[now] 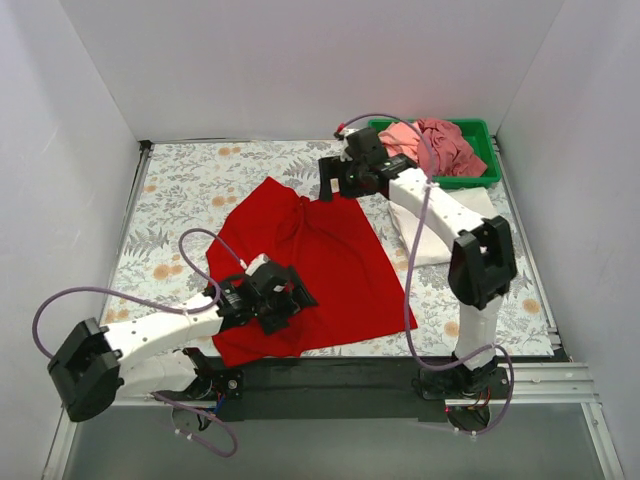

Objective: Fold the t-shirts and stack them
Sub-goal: Flatten the tshirt out

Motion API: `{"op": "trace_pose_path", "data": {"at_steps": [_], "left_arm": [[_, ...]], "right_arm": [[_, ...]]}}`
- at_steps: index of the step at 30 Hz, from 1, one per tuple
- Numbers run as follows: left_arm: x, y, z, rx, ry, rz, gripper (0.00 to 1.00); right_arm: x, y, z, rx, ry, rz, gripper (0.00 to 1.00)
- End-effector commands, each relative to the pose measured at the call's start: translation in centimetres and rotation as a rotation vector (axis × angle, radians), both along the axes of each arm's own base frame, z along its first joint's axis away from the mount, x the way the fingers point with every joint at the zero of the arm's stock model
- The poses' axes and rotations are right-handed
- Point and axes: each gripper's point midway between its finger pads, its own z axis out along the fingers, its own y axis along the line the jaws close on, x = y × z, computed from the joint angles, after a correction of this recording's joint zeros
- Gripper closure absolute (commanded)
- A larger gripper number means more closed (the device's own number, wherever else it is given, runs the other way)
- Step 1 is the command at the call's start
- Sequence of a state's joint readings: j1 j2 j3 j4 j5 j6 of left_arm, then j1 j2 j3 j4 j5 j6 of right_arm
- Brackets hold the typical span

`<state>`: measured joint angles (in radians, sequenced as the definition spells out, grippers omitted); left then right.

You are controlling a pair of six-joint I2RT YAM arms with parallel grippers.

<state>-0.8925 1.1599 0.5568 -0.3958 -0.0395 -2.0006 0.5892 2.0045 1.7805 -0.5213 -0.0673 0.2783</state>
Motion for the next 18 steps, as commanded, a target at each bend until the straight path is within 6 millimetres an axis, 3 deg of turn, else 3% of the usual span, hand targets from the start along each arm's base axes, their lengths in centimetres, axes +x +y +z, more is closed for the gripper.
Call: {"op": "trace_pose_path", "data": {"at_steps": [1,3,4,5,7,8,9,12,13,15,18], "left_arm": [[1.2,2.6,4.2,0.02,-0.075,0.173,0.02],[1.6,5.2,4.8,0.11,-0.115,0.232,0.02],[1.9,6.1,5.7,0.124,-0.148,0.257,0.02],[2.8,7.0,6.9,0.151,-0.199,0.295,0.02],[3.4,8.6,7.5,0.217,-0.245,0.33,0.02],[4.6,8.8,8.5,0.232,-0.297,0.351,0.02],[5.1,8.9,8.9,0.258,-0.328,0.324,0.02],[7.9,8.9,9.5,0.293,-0.35,0.355,0.02],[9.4,10.0,9.1,0.334,-0.337,0.349,0.02],[11.8,9.2,8.1,0.299,-0.294,0.318,0.02],[16.1,10.3,7.3,0.341,-0.287,0.33,0.02]], "right_arm": [[-1.5,-3.7,2.4,-0.007,-0.03,-0.094,0.02],[-3.1,-4.7,2.3,-0.012,-0.018,-0.096,0.02],[-4.0,-5.2,3.3,0.005,-0.03,-0.103,0.02],[-5.0,-5.8,1.9,-0.009,-0.005,-0.107,0.02],[-6.0,-6.1,2.6,0.025,-0.021,-0.101,0.02],[-7.0,-6.1,1.5,0.036,0.009,-0.092,0.02],[-7.0,-5.6,1.9,0.066,-0.009,-0.082,0.02],[-7.5,-4.6,0.7,0.063,0.022,-0.046,0.02],[-7.6,-4.3,0.3,0.058,0.029,-0.036,0.02],[-7.1,-3.7,-0.8,0.039,0.04,-0.03,0.02],[-5.8,-2.6,-2.2,0.018,0.053,-0.001,0.02]]}}
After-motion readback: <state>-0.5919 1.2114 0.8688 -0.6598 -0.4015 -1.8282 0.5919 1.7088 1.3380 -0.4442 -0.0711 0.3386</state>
